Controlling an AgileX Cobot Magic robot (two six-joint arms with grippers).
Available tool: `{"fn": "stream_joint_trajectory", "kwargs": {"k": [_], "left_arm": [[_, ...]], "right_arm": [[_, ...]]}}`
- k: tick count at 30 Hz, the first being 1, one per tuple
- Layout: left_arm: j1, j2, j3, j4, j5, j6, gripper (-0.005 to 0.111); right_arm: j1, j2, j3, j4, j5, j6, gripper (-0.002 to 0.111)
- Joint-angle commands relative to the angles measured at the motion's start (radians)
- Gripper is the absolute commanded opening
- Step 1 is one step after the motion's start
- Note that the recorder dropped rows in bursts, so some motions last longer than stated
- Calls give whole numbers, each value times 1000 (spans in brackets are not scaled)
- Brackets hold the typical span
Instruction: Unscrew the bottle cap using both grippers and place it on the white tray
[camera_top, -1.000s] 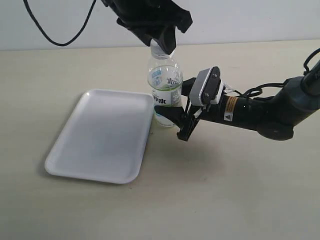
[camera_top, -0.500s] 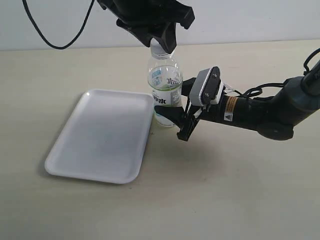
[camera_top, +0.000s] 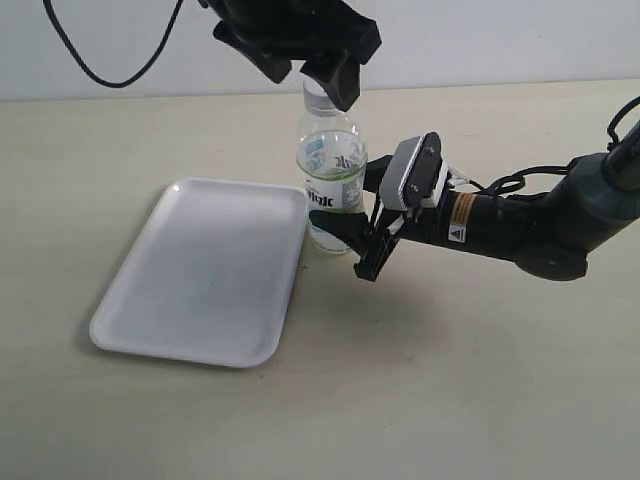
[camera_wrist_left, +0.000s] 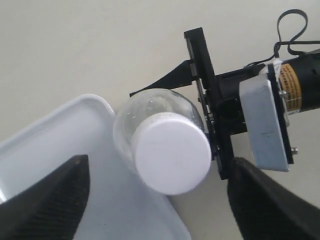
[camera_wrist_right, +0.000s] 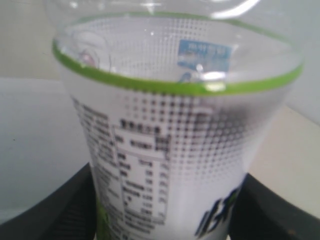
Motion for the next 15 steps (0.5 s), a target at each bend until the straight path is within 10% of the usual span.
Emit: {"fn": "stream_joint_trajectory", "kwargs": {"k": [1,15], "left_arm": [[-4,-36,-2,41,-4,70,74],[-4,-109,-2,48,14,659,74]], "right_arm": [[2,2,0,-21,71,2,1],[2,2,0,-19,71,2,1]]}}
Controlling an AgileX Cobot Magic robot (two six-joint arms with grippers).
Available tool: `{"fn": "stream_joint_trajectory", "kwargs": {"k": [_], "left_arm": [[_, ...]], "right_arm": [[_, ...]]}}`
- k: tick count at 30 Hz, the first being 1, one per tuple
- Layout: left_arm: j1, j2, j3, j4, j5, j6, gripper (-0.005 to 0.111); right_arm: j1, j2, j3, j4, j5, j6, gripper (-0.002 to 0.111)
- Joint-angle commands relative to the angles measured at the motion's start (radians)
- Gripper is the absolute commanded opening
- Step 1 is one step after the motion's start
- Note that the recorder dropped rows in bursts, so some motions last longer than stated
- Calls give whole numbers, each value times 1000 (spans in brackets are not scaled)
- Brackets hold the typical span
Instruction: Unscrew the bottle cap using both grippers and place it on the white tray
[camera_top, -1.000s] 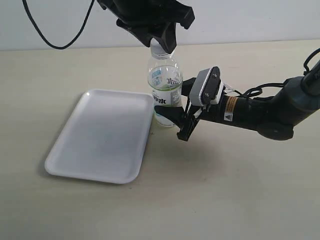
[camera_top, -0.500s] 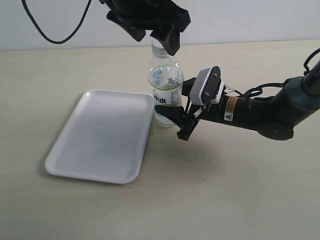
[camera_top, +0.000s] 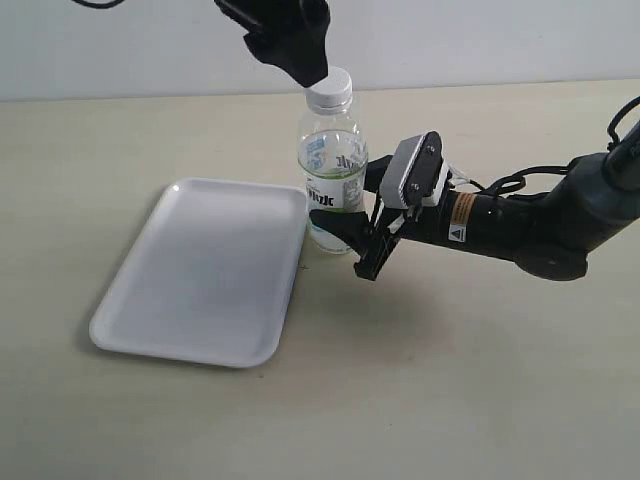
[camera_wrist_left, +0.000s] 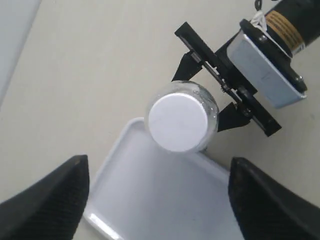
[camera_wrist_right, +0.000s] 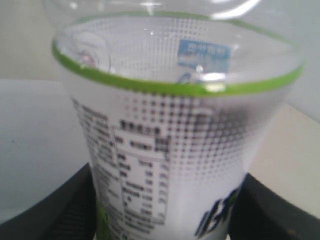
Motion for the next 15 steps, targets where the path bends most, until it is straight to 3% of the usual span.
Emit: {"fn": "stream_joint_trajectory", "kwargs": {"k": [1,11,15], "left_arm": [[-4,-30,-2,5,2,198,74],[-4,-28,-2,0,2,582,74],[-4,-6,-2,-11,2,625,74]], "right_arm": [[2,2,0,-21,71,-8,1],[2,2,0,-21,71,-15,1],[2,2,0,-21,71,-15,1]]}}
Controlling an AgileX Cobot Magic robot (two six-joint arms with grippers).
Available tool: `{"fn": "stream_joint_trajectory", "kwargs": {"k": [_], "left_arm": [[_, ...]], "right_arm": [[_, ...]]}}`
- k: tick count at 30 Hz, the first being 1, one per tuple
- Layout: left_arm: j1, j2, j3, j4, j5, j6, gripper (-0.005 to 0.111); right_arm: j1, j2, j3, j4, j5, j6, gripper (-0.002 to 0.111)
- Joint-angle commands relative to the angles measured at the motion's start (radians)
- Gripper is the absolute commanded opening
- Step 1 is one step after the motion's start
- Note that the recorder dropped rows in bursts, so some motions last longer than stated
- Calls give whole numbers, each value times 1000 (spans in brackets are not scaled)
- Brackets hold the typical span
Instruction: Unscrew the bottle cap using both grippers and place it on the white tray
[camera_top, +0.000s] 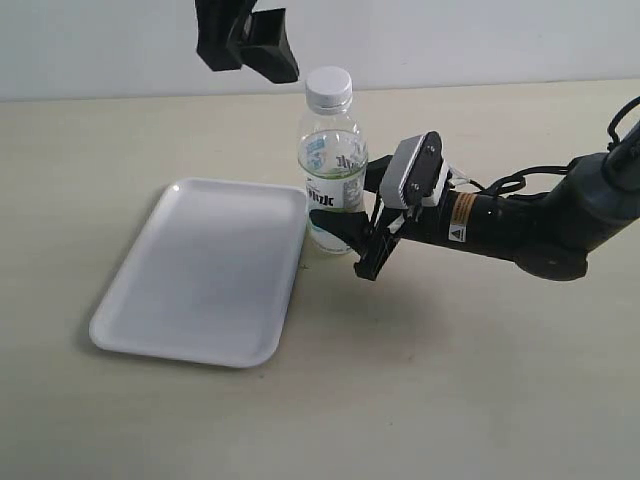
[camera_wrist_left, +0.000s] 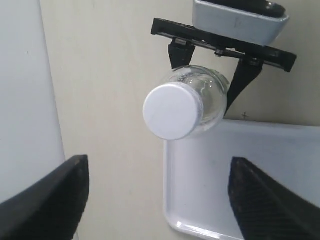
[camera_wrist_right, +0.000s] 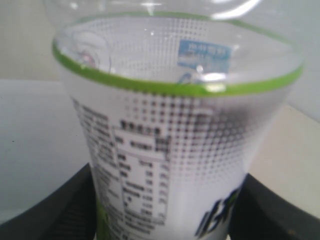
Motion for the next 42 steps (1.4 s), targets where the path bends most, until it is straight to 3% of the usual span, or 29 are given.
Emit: {"fn": "stream_joint_trajectory", "kwargs": {"k": [1,10,23,26,27,30,32,35,42], "left_arm": [[-4,20,-2,-17,0,63,74],[-4,112,-2,-30,-1,77,74],[-4,108,-2,-104,-29,77,73],[-4,108,-2,-104,-27,77,58],[-4,108,-2,-104,-27,77,46],[-4,108,-2,-104,-25,77,25],[-4,108,-2,-104,-27,77,-1],[-4,108,-2,-108,-29,35,0],[-6,108,-2,-108,-36,-400,0]], "right_arm": [[2,2,0,-21,71,-27,1],[2,2,0,-19,71,-61,1],[2,2,0,-21,71,-61,1],[2,2,0,-21,71,-61,1],[2,2,0,-21,71,-61,1],[2,2,0,-21,71,-61,1],[2,2,0,-21,71,-61,1],[2,2,0,-21,71,-61,1],[2,2,0,-19,71,-61,1]]}}
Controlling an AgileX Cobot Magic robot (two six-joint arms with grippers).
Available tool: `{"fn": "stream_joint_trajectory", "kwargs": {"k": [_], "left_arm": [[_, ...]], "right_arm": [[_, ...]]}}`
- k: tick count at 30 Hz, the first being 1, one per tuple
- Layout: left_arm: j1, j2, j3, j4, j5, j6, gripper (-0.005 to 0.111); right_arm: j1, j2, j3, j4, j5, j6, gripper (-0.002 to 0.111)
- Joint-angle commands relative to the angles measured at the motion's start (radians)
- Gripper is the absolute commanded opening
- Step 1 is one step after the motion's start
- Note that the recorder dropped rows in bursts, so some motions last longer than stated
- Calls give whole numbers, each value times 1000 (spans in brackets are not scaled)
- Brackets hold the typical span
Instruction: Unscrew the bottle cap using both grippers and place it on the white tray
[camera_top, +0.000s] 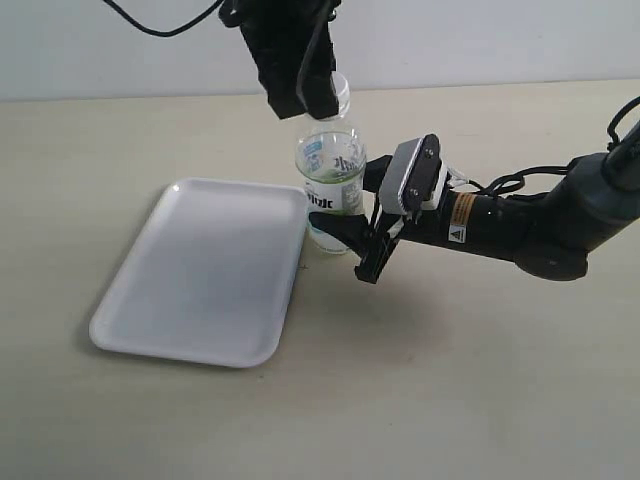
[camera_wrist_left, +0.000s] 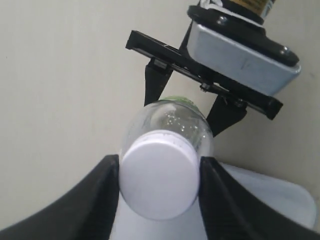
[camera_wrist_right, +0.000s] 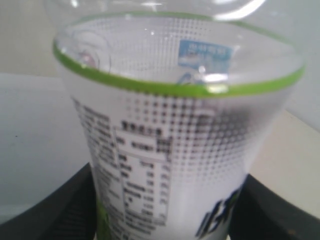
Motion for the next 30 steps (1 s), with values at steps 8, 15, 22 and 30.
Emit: {"fn": "stream_joint_trajectory", "kwargs": {"k": [8,15,22,30], "left_arm": [[-28,-6,-2,-6,-32,-542,0],[-28,2,-2,-15,-61,-721,0],[-28,2,-2,0,-65,-738,0],[-23,-11,-2,53,-80,-722,0]], "right_arm": [[2,2,0,-13,119,-16,1],[2,2,0,-10,119,-16,1],[2,2,0,-10,117,-16,1],[2,2,0,-10,117,-16,1]]}}
